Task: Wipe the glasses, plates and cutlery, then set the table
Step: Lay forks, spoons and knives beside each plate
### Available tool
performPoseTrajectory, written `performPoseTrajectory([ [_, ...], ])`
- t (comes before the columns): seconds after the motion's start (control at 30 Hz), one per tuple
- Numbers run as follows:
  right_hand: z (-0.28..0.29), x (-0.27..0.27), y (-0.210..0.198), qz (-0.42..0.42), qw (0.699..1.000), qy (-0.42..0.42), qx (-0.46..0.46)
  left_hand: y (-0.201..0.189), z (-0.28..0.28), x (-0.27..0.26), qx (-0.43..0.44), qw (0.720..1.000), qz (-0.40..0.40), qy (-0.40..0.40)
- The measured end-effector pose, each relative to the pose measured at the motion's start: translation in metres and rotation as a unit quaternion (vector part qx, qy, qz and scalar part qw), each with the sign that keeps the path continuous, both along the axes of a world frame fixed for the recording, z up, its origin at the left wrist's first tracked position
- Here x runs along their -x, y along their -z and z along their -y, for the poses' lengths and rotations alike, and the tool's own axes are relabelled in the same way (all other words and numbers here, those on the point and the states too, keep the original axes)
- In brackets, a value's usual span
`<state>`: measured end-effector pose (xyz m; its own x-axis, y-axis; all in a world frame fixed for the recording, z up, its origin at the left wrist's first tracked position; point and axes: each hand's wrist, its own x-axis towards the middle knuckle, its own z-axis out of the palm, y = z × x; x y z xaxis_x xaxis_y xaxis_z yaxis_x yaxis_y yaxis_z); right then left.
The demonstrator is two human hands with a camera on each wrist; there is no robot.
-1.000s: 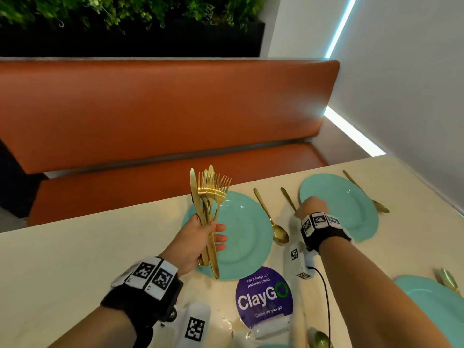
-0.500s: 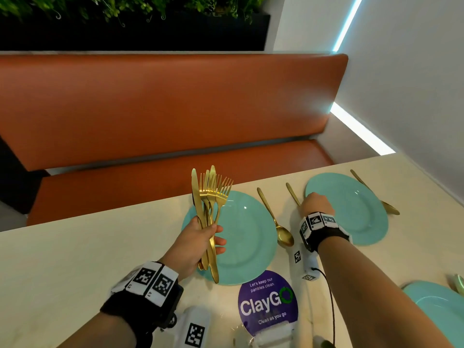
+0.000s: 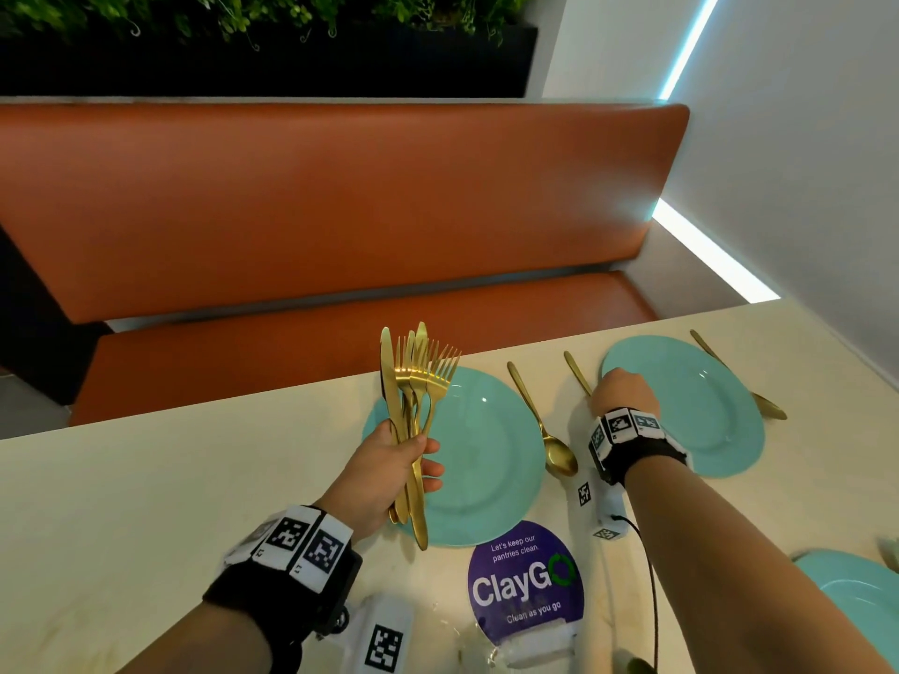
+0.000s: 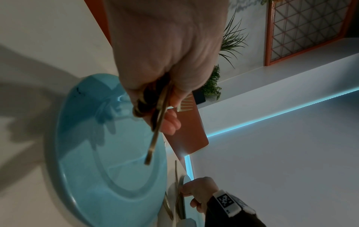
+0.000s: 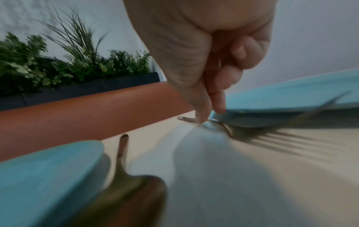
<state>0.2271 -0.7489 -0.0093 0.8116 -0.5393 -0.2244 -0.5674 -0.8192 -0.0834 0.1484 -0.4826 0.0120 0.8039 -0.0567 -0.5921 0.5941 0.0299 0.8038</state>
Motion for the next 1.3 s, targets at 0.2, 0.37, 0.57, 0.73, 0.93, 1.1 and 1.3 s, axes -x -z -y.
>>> performPoseTrajectory([
  [0.2,-0.021,0.011,-0.040,0.056,0.990,-0.114,-0.053,-0.012,0.001,0.015,0.029,1.000,-0.005,-0.009],
  [0.37,-0.079,0.067,-0.087,0.114,0.910,-0.394,-0.065,-0.031,0.006,0.040,0.043,0.999,-0.002,0.013],
  [0.57,-0.126,0.127,-0.113,0.001,0.850,-0.527,-0.005,-0.059,-0.001,0.085,0.049,0.995,0.023,0.079],
  [0.73,-0.150,0.178,-0.137,-0.039,0.851,-0.523,0.007,-0.077,-0.035,0.126,0.033,0.985,0.054,0.158],
  [0.93,-0.204,0.248,-0.149,-0.099,0.876,-0.471,0.025,-0.076,-0.095,0.178,0.044,0.984,0.042,0.168],
  [1.1,-0.227,0.277,-0.130,-0.095,0.934,-0.345,-0.021,-0.061,-0.152,0.185,-0.032,0.995,0.069,0.066],
  [1.3,-0.232,0.257,-0.083,-0.095,0.977,-0.182,-0.058,-0.052,-0.195,0.172,0.001,0.999,0.031,-0.040],
])
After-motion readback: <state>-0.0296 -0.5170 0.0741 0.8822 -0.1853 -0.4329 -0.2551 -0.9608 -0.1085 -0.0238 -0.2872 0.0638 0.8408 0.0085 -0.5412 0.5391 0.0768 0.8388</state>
